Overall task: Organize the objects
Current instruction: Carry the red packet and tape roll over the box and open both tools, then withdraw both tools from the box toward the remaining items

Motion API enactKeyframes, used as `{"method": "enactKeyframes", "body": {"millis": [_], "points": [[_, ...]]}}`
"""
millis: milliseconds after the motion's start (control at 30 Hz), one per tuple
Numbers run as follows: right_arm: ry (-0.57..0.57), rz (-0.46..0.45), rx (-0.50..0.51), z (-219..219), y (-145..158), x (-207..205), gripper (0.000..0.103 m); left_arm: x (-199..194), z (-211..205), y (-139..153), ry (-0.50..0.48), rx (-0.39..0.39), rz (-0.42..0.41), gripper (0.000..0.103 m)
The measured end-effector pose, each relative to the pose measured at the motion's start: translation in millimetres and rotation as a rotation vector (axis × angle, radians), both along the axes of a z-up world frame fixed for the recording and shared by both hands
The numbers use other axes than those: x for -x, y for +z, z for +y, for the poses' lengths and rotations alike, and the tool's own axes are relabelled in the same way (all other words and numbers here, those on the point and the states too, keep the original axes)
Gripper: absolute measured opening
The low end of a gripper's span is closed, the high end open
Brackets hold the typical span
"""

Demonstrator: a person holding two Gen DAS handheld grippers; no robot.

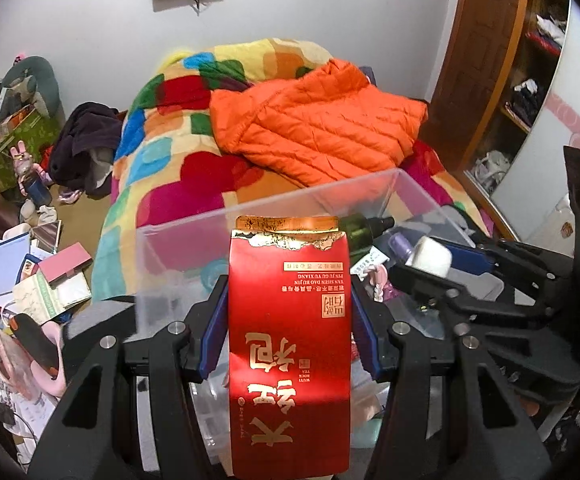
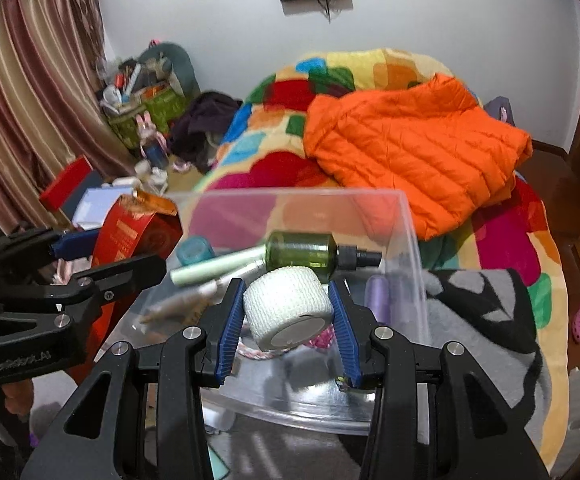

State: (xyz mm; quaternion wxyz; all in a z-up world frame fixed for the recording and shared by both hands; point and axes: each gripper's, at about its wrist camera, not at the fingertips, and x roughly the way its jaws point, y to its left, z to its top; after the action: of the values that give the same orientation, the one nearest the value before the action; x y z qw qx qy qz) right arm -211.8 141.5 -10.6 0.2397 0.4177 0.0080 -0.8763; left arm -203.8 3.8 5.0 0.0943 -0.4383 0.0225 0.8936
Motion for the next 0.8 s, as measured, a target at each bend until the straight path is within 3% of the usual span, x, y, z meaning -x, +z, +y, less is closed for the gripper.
{"method": "enactKeyframes", "body": {"millis": [233, 467, 633, 800], "points": [[0.011, -0.010, -0.036, -1.9, -6.5, 2.0, 0.040, 2.9, 6.4, -11.2, -0.015, 0.002, -0.030, 0.053], [0.017, -0.014, 0.006, 5.7, 5.5, -3.9, 0.040, -11.1, 2.8, 4.1, -0.014, -0.004, 0.008, 0.054], [0.036, 0.027, 0.027, 11.5, 24.2, -19.7, 0.041, -28.9, -6.6, 19.4, 0.008, -0.020, 0.050, 0.065], [0.059, 0.069, 0.042, 18.3, 37.6, -42.9, 0.049, -51.7, -18.0, 27.0, 0.041, -0.011, 0.084, 0.072]]}}
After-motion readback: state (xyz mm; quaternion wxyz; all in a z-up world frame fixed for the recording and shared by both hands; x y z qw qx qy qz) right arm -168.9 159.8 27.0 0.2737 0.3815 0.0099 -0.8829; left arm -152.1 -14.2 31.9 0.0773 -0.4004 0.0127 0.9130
